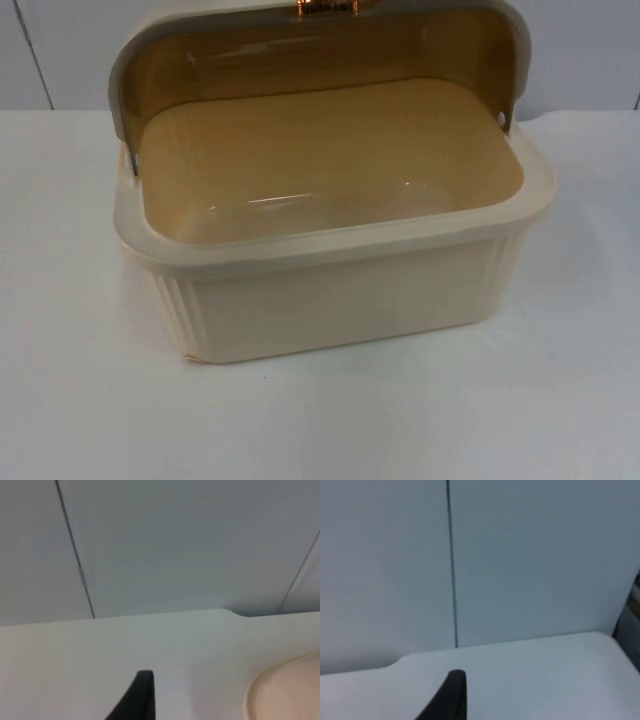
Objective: Open the box lid with the left hand, place the block into the box with the right hand, then close the box lid with the left hand.
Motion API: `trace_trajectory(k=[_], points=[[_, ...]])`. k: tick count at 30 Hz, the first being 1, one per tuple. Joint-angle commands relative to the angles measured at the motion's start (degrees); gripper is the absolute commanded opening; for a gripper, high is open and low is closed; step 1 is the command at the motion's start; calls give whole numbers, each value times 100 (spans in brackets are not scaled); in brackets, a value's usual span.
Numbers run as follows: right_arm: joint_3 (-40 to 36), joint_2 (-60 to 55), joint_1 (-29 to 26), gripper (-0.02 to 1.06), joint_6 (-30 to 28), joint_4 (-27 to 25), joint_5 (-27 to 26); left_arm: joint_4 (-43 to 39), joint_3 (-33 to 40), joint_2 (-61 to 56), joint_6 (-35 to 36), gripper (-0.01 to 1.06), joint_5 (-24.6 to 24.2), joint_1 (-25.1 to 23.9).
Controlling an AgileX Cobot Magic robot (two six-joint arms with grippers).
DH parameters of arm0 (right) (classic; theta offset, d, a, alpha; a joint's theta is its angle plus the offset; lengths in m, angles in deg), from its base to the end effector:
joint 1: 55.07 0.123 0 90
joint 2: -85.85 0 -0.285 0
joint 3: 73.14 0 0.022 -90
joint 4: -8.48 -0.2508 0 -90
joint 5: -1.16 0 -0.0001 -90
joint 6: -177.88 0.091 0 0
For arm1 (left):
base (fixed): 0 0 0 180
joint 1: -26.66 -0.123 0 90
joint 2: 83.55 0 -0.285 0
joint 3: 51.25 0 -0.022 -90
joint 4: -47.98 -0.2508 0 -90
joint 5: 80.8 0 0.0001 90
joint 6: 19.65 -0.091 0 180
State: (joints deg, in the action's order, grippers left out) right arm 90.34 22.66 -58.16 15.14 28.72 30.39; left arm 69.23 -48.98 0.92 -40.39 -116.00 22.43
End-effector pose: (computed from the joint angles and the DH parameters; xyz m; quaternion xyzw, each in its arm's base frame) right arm 0.1987 -0.0262 0.4169 0.0678 0.8018 -0.0872 0.5873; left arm 0.2992 0.0030 0.3982 0.0441 0.8620 -0.0590 0.5016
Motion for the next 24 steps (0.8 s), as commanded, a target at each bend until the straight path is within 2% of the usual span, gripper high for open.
trace_trajectory(k=[1,4,5,7,16,20,24], points=[[18,-93,-23,105,-302,-312,-80,25,-16,-4,-17,102,17,102],[18,-341,-23,104,-1175,-1313,-108,-8,-16,-4,-126,102,17,154],[18,-341,-23,104,-1175,-1313,-108,-8,-16,-4,-126,102,17,154],[18,-445,-23,104,-1595,-1758,-108,-8,-16,-4,-127,102,17,154],[18,-497,-23,104,-1668,-1699,-41,269,-16,39,-293,102,30,235],[18,-497,-23,104,-1668,-1699,-41,381,-123,265,-822,102,64,650],[18,-497,-23,104,-1668,-1699,-41,381,-525,530,-1246,102,-52,1029]])
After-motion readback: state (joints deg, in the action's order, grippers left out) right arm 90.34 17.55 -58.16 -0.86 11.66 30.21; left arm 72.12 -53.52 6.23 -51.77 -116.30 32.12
